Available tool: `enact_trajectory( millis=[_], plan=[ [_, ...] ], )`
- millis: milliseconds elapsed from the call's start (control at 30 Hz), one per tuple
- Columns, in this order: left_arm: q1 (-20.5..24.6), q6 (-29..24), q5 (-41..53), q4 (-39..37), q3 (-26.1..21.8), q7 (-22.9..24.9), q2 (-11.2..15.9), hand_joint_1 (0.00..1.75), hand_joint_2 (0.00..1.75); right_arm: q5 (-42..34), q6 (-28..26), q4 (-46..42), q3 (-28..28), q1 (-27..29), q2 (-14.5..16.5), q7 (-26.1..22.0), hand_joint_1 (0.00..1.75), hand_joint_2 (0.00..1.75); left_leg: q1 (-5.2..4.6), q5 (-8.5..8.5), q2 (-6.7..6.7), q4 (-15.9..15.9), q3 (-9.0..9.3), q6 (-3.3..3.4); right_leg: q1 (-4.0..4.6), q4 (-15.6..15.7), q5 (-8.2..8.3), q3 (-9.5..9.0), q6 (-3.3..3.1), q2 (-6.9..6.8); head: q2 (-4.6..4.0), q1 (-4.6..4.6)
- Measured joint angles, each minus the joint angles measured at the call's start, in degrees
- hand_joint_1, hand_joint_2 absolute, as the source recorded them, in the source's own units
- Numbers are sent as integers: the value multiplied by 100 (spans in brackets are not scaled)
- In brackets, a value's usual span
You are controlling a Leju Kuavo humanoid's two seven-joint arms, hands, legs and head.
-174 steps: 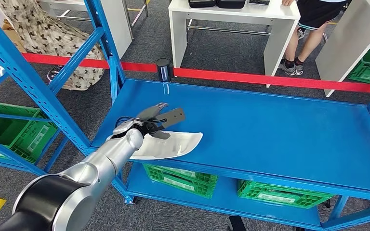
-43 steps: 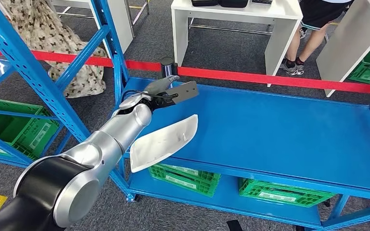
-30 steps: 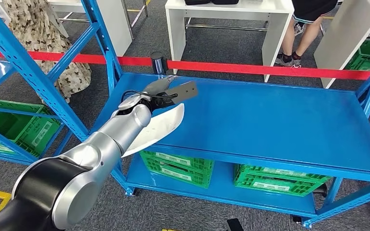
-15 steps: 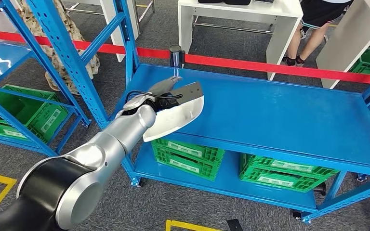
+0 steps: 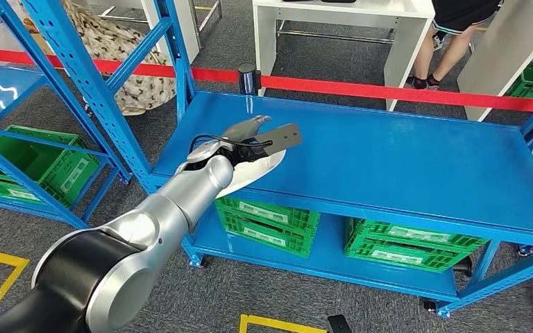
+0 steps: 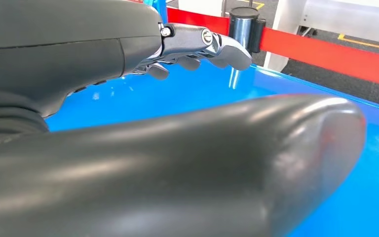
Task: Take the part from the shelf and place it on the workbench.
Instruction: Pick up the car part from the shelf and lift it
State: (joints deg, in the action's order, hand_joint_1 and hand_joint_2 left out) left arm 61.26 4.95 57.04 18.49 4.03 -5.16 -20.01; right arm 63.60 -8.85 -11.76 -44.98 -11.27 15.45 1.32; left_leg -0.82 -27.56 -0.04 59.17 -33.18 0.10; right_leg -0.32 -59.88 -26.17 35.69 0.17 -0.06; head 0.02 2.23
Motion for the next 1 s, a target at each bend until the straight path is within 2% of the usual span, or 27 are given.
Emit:
enact_trajectory(
  millis=[500,1000],
  plan=[
    [6,144,-1063,86,832,451,-67,0,0,-21,-50,0,0,-58,3,62,0,0,-10,14,0,3,-9,-5,-14,2,19,2,1,1,0,-2],
    [-156,75,-1104,-49,919,549,-57,0,0,-67,-97,0,0,-115,33,81,0,0,-13,14,-1,5,-11,-3,-26,2,20,2,3,1,0,-1]
  ],
)
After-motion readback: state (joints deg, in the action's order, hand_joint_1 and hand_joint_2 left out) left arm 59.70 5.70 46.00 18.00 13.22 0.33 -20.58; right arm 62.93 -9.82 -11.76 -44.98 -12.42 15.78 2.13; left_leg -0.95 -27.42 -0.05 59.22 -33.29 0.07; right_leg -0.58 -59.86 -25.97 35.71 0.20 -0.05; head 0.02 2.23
